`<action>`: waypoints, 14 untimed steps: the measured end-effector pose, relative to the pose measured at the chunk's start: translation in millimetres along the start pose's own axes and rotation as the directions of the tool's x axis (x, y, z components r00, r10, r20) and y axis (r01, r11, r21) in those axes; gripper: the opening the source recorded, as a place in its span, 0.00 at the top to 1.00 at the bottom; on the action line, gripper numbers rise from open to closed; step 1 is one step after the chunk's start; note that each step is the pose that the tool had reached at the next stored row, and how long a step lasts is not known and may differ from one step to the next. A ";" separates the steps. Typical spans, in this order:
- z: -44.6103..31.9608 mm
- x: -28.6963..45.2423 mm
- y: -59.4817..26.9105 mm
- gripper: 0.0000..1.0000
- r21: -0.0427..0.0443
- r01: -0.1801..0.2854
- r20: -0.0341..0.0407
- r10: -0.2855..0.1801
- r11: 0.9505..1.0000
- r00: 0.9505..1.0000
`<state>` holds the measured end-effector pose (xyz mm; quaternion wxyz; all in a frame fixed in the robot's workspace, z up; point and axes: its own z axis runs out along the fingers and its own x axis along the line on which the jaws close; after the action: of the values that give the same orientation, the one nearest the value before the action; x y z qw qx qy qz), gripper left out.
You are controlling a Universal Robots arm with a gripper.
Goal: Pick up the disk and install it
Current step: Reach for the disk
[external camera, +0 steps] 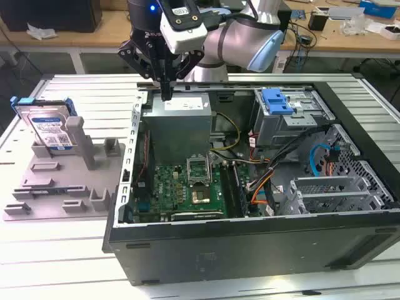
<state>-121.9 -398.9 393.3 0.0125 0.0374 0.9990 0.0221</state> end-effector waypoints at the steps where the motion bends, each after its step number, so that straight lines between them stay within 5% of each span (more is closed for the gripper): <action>1: 0.0 0.0 0.0 0.89 0.000 0.000 0.000 0.000 1.000 1.000; 14: 0.0 0.0 0.0 0.89 0.000 0.000 0.000 0.000 1.000 1.000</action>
<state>-121.9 -398.8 393.3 0.0125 0.0374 0.9990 0.0221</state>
